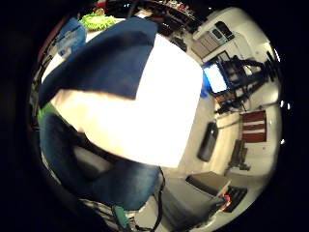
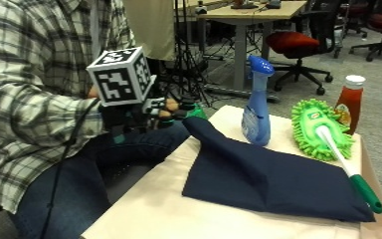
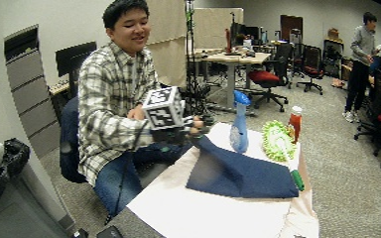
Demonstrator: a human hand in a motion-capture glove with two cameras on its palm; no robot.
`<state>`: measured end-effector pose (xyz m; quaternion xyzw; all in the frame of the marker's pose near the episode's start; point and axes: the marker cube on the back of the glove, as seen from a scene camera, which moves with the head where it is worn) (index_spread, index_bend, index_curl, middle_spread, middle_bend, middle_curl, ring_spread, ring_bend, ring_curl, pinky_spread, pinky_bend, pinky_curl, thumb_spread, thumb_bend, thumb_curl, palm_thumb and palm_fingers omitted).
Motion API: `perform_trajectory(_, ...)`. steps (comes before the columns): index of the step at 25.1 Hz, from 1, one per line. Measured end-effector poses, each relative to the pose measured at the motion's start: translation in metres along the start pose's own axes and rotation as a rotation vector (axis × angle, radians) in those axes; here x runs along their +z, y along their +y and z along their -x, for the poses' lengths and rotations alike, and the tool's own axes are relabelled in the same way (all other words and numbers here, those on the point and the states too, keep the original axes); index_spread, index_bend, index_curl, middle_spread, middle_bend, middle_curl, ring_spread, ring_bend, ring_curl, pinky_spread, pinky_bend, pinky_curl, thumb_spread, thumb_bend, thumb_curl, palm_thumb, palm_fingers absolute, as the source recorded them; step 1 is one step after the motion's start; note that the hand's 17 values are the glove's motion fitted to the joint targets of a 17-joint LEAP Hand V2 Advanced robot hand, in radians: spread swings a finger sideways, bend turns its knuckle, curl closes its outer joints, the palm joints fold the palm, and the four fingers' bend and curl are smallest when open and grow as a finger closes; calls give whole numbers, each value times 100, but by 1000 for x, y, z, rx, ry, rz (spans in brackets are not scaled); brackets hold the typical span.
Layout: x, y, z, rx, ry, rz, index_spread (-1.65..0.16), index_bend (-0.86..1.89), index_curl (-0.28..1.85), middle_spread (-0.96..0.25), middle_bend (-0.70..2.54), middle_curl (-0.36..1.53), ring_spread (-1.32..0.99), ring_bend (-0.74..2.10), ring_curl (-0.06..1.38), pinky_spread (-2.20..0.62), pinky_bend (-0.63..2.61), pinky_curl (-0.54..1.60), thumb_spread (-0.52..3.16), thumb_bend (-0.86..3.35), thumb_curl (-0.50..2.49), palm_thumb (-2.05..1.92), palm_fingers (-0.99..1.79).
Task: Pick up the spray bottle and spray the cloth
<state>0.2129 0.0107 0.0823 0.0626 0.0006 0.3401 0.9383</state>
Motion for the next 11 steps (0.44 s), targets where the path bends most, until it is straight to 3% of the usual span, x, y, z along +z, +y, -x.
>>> perform_trajectory(11, -14, 127, -15, 95, 102, -3, -42, 18, 36, -10, 19, 30, 5, 28, 31, 19, 18, 34, 110, -2, 54, 62, 10)
